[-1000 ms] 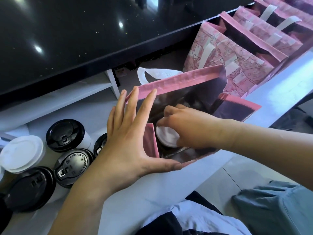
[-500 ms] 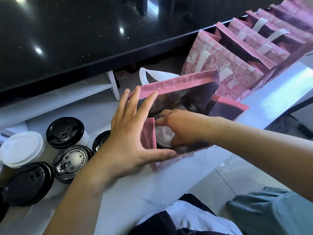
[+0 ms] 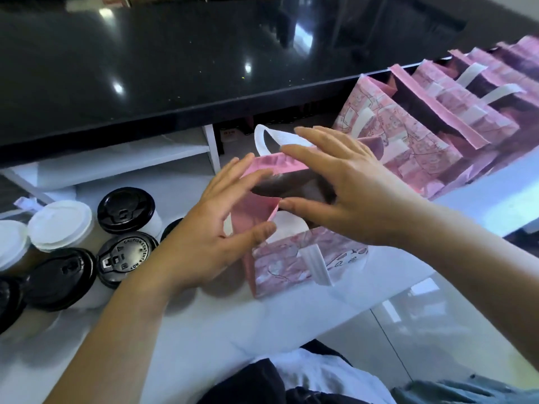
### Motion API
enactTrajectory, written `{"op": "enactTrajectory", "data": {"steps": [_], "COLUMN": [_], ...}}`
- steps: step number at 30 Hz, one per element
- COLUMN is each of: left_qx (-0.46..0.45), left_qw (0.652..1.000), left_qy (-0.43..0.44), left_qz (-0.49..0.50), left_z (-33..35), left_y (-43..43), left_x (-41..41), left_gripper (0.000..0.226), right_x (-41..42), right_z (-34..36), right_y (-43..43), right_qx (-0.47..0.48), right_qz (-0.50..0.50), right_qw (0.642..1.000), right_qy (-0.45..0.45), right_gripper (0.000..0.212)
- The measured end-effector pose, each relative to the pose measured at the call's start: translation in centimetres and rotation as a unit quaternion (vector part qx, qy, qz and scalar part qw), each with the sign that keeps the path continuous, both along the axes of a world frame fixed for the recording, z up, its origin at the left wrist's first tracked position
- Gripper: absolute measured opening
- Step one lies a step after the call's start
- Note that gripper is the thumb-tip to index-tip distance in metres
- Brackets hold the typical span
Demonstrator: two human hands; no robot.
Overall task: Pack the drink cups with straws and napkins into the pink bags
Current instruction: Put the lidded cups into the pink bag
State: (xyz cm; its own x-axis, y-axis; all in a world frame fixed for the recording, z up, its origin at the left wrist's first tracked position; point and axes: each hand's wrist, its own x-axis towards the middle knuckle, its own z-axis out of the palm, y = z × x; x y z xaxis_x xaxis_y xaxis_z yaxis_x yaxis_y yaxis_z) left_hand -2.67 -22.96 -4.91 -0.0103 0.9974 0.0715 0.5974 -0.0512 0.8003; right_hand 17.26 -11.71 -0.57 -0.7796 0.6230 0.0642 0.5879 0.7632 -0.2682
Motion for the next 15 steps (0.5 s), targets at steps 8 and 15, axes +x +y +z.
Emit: {"op": "enactTrajectory", "data": {"steps": [8,15], "left_qx": [0.041,-0.254], "left_qw": [0.966,0.879], "left_qy": [0.011,0.335], "left_qz": [0.254,0.225], "left_z": [-1.0,-5.7], "left_y": [-2.8,-3.2], "left_x": [-1.6,-2.7], "left_gripper": [0.052,0.104], "right_x": [-0.3,0.1], "right_z": [-2.2,-2.9], "right_y": [1.9,2.6], "right_qx": [-0.004,-0.018], "right_qz": [0.089,0.108], "right_qw": [0.992,0.992], "right_qy": [-0.090,-0.062], "right_gripper": [0.086,0.084]}}
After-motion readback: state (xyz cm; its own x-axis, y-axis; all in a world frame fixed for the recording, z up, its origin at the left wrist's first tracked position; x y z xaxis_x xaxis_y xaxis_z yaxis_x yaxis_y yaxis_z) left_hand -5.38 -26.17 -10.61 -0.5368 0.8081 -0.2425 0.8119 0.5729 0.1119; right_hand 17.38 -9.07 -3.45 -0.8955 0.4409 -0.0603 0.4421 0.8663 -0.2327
